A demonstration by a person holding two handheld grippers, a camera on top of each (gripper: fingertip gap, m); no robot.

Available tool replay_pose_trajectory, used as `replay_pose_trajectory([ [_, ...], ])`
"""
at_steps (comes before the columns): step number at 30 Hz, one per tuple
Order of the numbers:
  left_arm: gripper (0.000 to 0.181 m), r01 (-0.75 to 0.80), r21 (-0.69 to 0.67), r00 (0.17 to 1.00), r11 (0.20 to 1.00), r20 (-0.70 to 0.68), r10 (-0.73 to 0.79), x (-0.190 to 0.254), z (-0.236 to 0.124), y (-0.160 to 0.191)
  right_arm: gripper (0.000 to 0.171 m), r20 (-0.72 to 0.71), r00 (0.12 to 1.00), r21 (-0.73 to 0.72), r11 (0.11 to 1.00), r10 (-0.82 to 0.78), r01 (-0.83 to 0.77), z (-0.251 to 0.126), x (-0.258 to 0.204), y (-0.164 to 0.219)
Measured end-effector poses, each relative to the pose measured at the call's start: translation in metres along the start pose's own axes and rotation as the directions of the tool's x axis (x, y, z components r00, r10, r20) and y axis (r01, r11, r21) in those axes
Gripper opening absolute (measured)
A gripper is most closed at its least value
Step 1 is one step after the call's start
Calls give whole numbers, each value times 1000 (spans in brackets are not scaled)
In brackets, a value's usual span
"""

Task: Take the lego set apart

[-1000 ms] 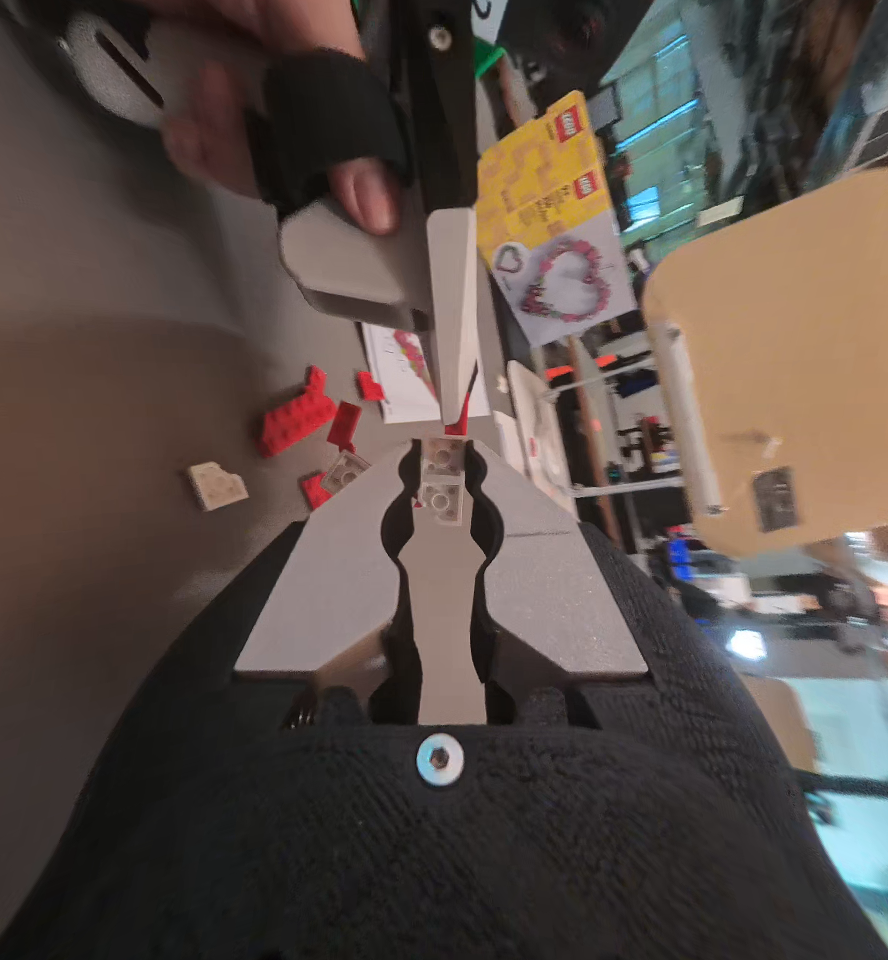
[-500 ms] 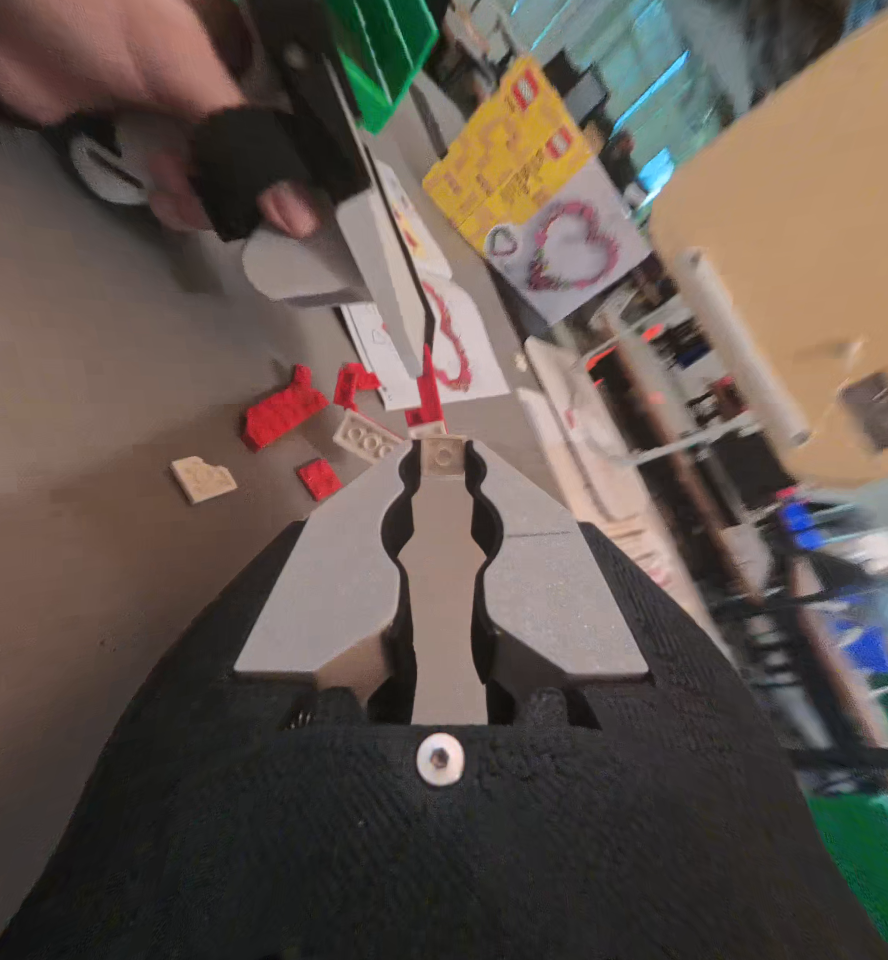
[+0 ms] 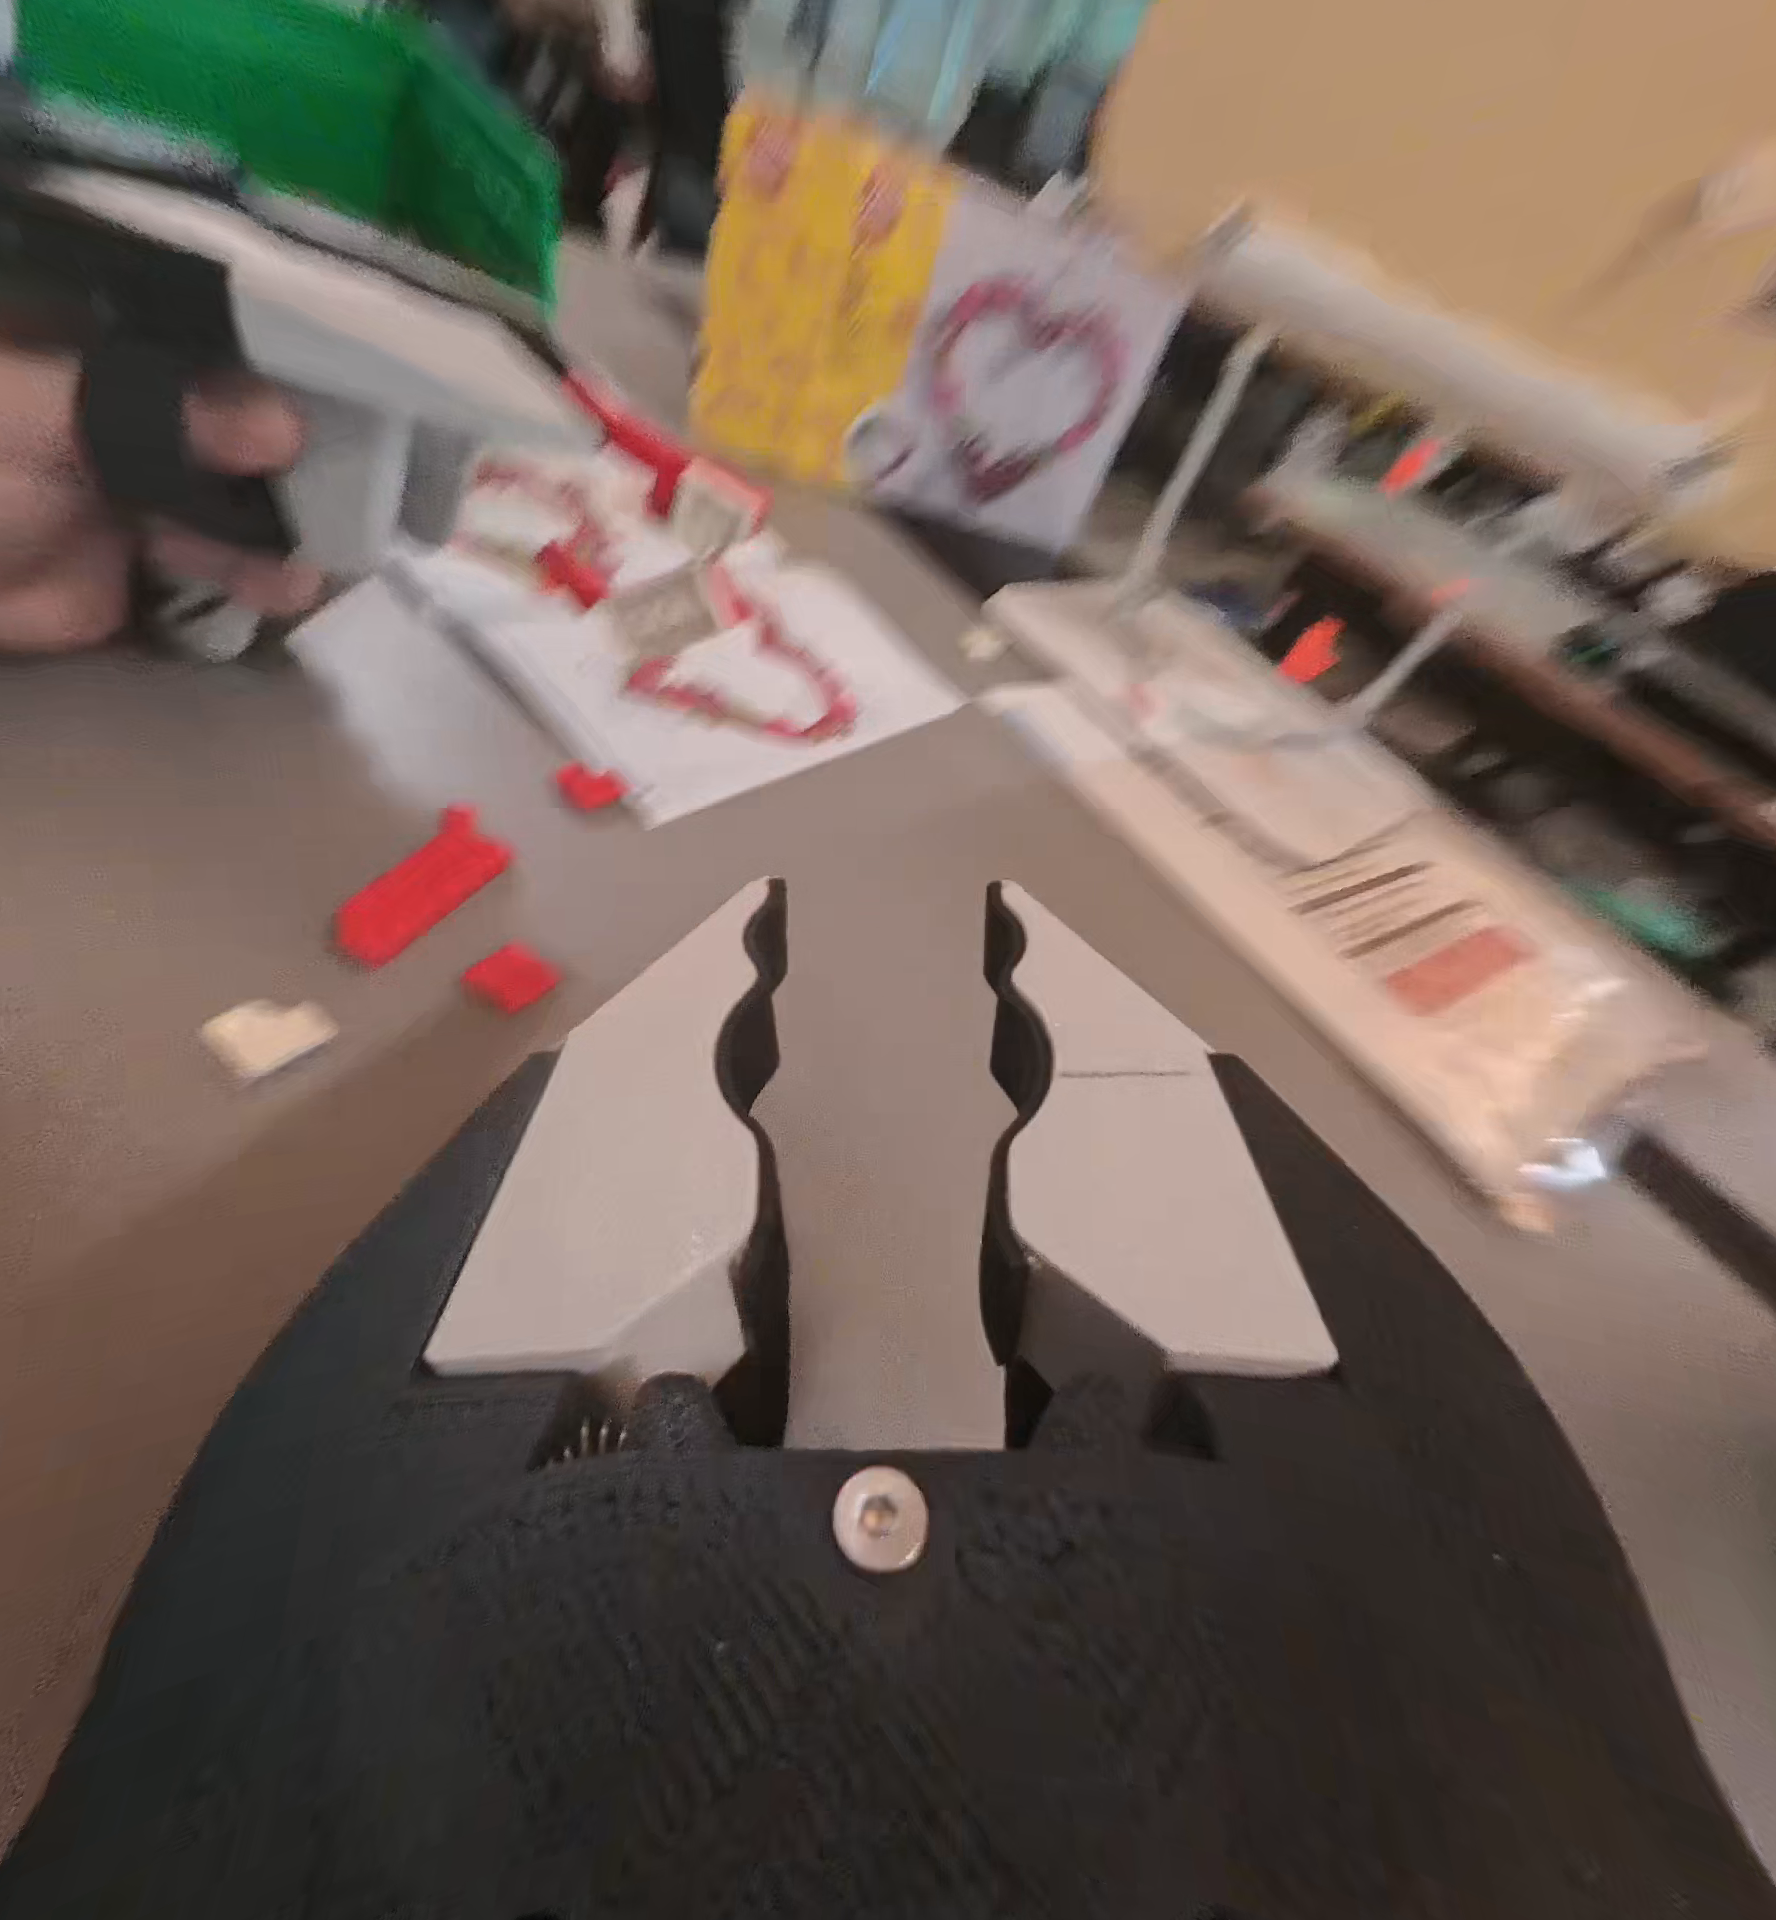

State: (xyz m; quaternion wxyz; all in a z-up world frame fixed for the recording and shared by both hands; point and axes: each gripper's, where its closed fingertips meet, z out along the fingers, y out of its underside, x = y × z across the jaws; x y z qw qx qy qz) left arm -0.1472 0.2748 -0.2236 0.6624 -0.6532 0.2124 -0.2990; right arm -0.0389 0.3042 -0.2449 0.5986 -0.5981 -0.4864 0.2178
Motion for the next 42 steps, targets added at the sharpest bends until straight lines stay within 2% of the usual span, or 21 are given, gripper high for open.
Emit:
replay_pose_trajectory([
  [1, 3, 5, 11, 1000, 1000, 16, -5, -3, -1, -1, 34, -82, 997, 71, 997, -12, 18, -8, 14, -9],
  [4, 3, -14, 27, 999, 1000, 50, 13, -6, -3, -4, 25, -228, 974, 193, 980, -11, 56, -25, 35, -24],
  [13, 3, -34, 8, 993, 999, 114, 33, -16, -2, -2, 12, -377, 913, 124, 969, -153, 214, -29, 44, -17],
  [16, 3, -52, -13, 989, 999, 135, 53, -18, 0, 0, 11, -435, 894, 103, 980, -108, 169, -31, 61, -10],
  [18, 3, -76, -25, 982, 997, 172, 80, -22, -1, 1, 11, -462, 886, 150, 983, -29, 110, -35, 73, -10],
  [23, 3, -77, -12, 991, 997, 108, 78, -5, -5, -1, 11, -420, 904, 278, 960, 82, 42, -41, 78, -23],
  [27, 3, -106, 3, 983, 994, 151, 104, -11, -16, -6, 13, -373, 917, 296, 955, 137, -22, -38, 71, -22],
  [29, 3, -112, 31, 975, 993, 198, 103, -16, -23, -12, 14, -362, 924, 293, 956, 127, -17, -41, 63, -22],
  [34, 3, -199, -4, 969, 980, 152, 197, -1, -17, -7, 12, -358, 933, 228, 967, -24, 112, -39, 46, -21],
  [37, 3, -285, -40, 939, 958, 189, 287, -7, -15, -5, 13, -337, 941, 196, 977, -17, 88, -32, 47, -14],
  [42, 2, -278, -21, 950, 960, 142, 278, 5, -16, -6, 12, -324, 946, 212, 974, -11, 84, -34, 42, -17],
])
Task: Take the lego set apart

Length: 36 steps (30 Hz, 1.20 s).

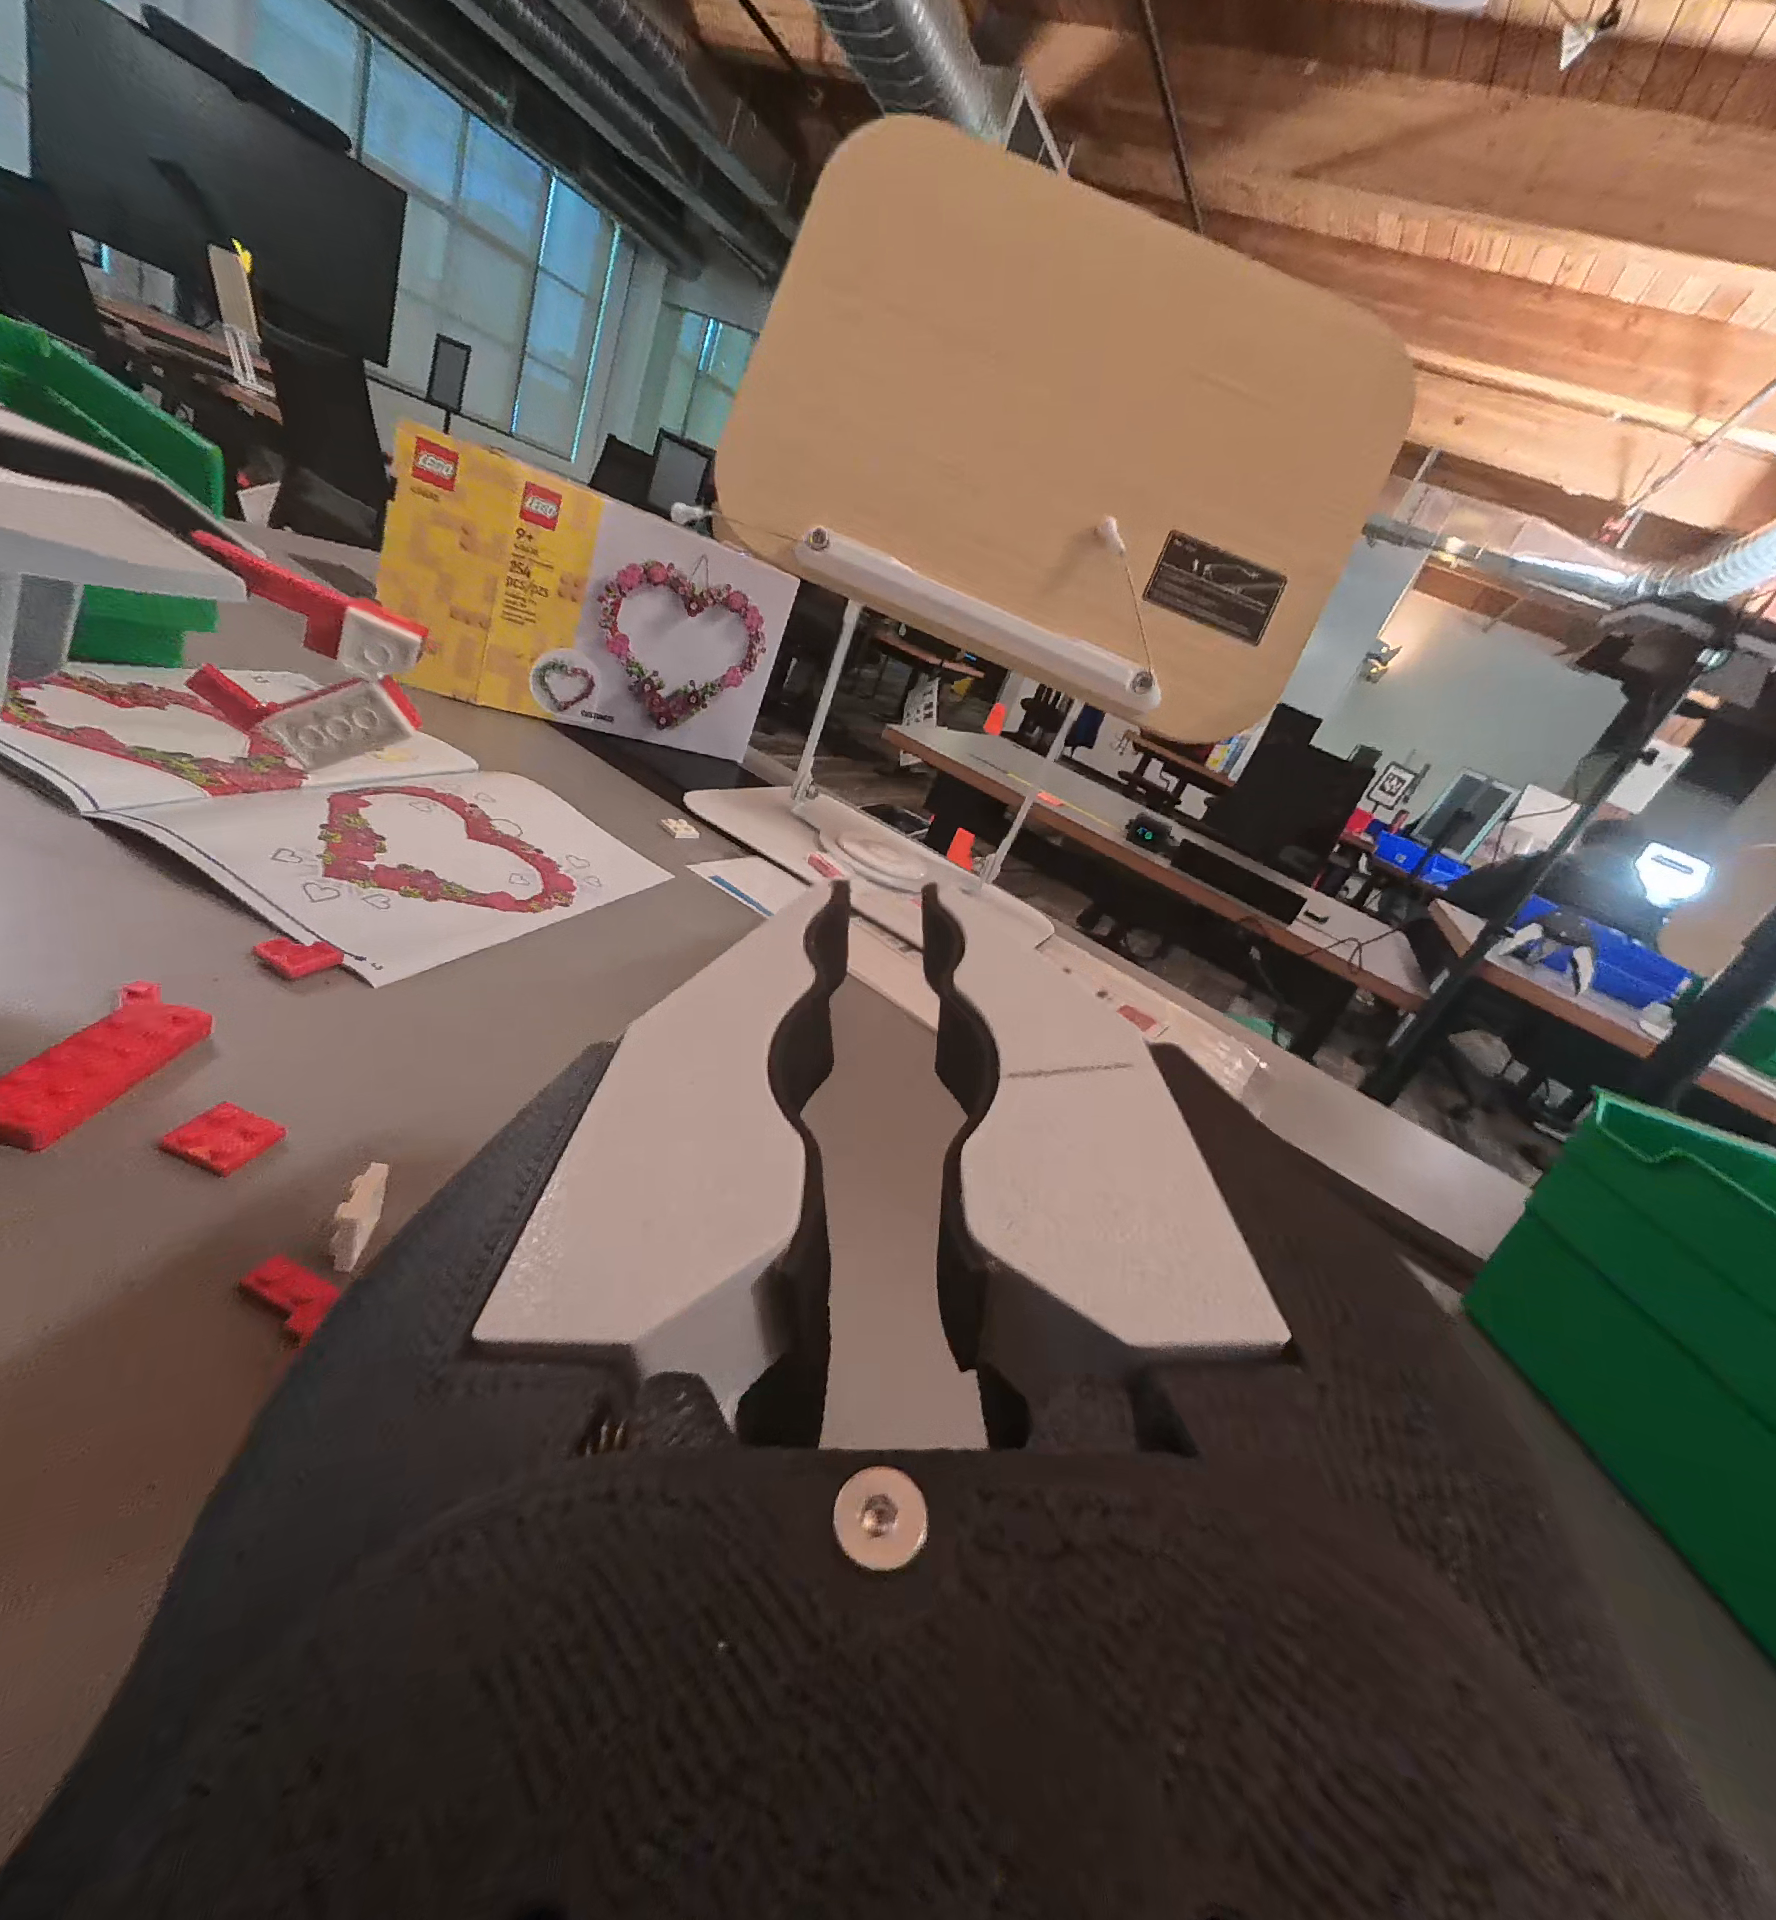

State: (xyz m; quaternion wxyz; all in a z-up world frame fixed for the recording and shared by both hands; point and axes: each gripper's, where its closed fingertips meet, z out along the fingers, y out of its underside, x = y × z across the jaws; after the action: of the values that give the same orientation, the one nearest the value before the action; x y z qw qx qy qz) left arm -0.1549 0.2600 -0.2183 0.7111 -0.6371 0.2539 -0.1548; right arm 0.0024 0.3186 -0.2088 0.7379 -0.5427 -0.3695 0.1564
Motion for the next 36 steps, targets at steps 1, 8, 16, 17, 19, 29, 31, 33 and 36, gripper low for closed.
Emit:
replay_pose_trajectory([
  [1, 2, -6, -9, 1000, 1000, -14, 6, 4, 1, 0, 12, -3, 1000, 0, 1000, -6, 6, 0, 0, -1],
  [8, 3, 177, -118, 941, 977, -271, -203, 50, 5, -16, 10, -57, 995, -27, 997, -77, 75, 0, 6, 1],
  [16, 3, 579, -693, 551, 430, -57, -833, 88, -46, 39, 10, -38, 998, -44, 998, -55, 54, 4, 3, 5],
  [17, 3, 591, -685, 565, 425, -24, -825, 84, -48, 45, 10, -32, 998, -46, 997, -60, 58, 4, 2, 6],
  [19, 19, 600, -681, 598, 419, 34, -801, 74, -54, 57, 10, -25, 998, -50, 997, -64, 63, 4, 0, 6],
  [29, 59, 257, -622, 875, 739, -175, -451, 114, -153, 8, 10, -51, 999, -42, 999, -13, 10, 2, 9, 7],
  [31, 43, 77, -662, 911, 745, -257, -322, 137, -190, 22, 10, -56, 998, -39, 999, 2, -4, 2, 11, 7],
  [33, 36, -29, -705, 939, 709, -263, -222, 148, -217, 41, 10, -61, 998, -40, 999, 16, -19, 2, 12, 8],
  [36, 33, -10, -722, 962, 692, -196, -190, 153, -232, 56, 10, -66, 997, -37, 999, 34, -37, 1, 14, 8],
])
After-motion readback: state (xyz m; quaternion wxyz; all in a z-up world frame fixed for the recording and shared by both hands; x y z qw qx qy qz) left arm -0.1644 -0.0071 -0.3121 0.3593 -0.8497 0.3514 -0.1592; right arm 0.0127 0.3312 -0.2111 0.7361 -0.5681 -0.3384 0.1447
